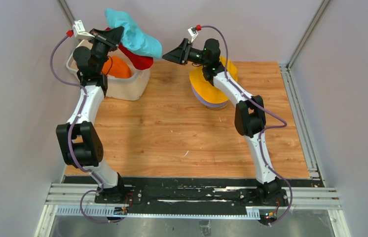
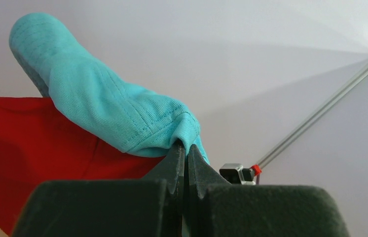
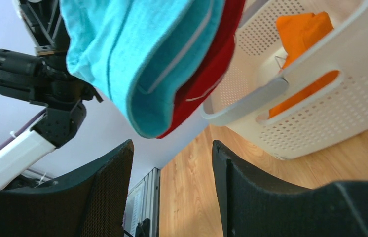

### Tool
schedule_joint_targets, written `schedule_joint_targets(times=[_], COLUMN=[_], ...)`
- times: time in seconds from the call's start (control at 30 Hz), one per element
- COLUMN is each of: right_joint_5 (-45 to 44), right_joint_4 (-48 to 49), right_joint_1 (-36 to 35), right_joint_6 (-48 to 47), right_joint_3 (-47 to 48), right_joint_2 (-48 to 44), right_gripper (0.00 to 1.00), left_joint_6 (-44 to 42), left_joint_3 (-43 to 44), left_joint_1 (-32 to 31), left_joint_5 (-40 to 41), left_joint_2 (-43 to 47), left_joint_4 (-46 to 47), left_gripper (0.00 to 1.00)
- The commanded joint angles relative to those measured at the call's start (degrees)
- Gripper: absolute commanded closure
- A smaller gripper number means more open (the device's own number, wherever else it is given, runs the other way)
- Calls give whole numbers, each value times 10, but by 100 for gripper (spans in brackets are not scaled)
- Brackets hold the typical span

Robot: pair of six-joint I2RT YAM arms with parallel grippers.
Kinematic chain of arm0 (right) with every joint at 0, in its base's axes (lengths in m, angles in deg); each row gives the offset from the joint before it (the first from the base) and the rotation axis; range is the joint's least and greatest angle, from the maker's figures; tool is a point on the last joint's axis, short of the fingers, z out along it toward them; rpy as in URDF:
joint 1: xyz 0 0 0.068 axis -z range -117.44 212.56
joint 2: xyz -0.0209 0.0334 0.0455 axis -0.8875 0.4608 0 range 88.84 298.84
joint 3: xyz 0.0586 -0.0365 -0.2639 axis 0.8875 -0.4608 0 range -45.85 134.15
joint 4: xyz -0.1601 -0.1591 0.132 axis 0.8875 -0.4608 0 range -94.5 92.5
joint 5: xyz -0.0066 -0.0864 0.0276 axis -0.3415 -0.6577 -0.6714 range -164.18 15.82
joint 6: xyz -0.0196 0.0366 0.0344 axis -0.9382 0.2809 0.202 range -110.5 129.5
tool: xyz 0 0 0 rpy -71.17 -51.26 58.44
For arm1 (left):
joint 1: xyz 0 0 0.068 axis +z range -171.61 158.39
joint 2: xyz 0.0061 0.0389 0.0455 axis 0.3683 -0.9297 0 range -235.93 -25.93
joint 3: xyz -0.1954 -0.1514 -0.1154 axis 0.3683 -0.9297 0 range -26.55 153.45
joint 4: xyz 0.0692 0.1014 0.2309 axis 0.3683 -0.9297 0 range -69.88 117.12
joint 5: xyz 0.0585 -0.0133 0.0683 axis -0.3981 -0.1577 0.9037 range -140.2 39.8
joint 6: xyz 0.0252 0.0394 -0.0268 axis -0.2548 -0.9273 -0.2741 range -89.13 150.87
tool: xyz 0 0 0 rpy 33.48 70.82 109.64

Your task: Stack the hats

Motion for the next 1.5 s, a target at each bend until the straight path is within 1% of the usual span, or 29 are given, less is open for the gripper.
schedule_joint_targets(times=[0.0,0.37,0.73,1.03,1.27,1.47], right_joint_5=[11,5,4,7,10,10], right_joint_4=[66,82,100,118,137,132], right_joint_1=[-12,-17,-18,-21,-23,-23], right_joint_6=[30,38,49,67,84,86], right_joint_3=[27,30,33,28,25,29], right_joint_2=[-13,-13,-15,-18,-17,-16], right_gripper=[41,41,41,45,53,71], left_joint_6=[21,40,40,35,31,27], left_joint_3=[-3,-6,-16,-23,-9,-1], left_joint_1=[4,4,3,-8,-24,-33], left_joint_5=[-17,-36,-54,-61,-65,-69], left_joint_2=[13,-1,-7,-18,-35,-41], left_joint_4=[61,80,77,75,70,64], left_gripper=[100,100,100,100,100,100])
